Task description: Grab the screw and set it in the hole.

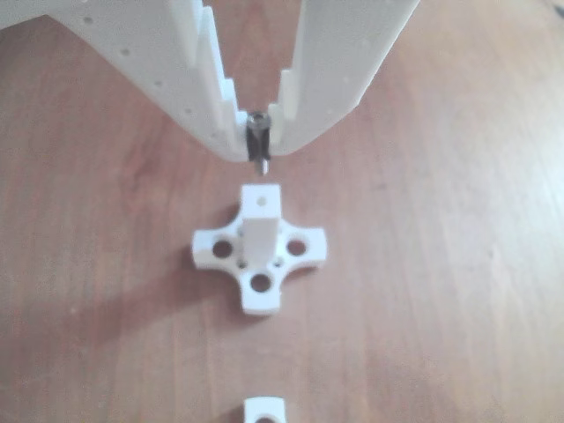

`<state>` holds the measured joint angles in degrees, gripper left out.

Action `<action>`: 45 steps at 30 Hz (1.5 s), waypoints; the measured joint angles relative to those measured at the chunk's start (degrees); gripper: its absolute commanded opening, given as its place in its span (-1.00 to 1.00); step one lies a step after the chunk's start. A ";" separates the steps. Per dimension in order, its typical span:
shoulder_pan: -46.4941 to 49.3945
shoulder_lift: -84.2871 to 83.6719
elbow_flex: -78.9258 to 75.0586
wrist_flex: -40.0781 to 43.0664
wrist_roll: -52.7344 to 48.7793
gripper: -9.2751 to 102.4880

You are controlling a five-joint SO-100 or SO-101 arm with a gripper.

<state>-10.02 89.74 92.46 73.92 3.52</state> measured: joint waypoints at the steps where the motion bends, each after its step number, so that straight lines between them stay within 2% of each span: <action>1: 0.00 0.00 0.00 -0.18 0.00 -0.91; 45: 0.00 0.00 2.11 -2.11 0.00 -0.91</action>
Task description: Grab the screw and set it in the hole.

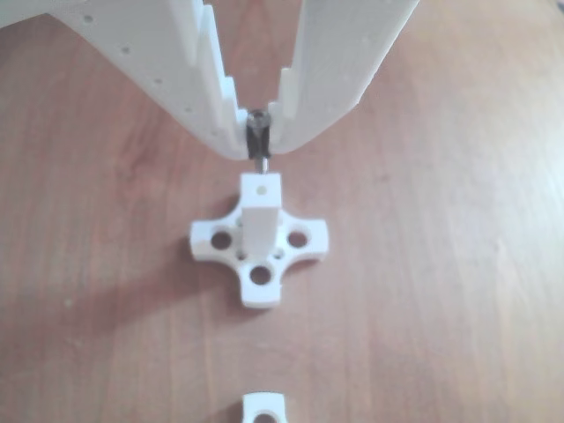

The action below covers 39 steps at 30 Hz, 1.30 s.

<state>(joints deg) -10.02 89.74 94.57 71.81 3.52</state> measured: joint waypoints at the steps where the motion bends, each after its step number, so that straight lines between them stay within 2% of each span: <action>1: 0.00 0.00 0.00 -0.18 0.00 -0.91; 39: 0.70 0.00 1.67 -1.93 0.00 -0.91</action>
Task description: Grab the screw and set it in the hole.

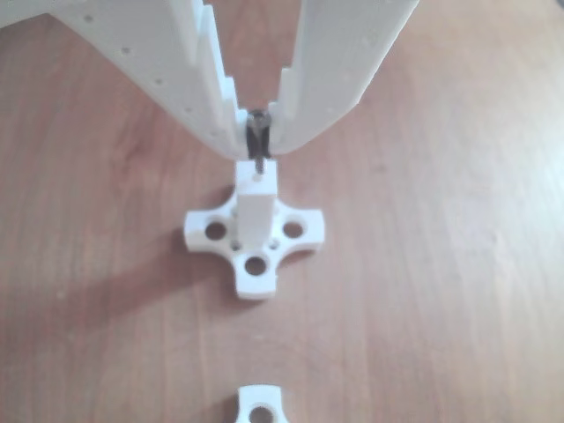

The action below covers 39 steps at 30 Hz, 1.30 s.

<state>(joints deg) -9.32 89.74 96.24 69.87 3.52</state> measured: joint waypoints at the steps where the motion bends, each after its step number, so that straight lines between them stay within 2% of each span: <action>1: 0.18 0.00 0.00 0.00 0.00 -0.91; 39: -0.18 -1.14 0.00 0.00 0.00 -0.91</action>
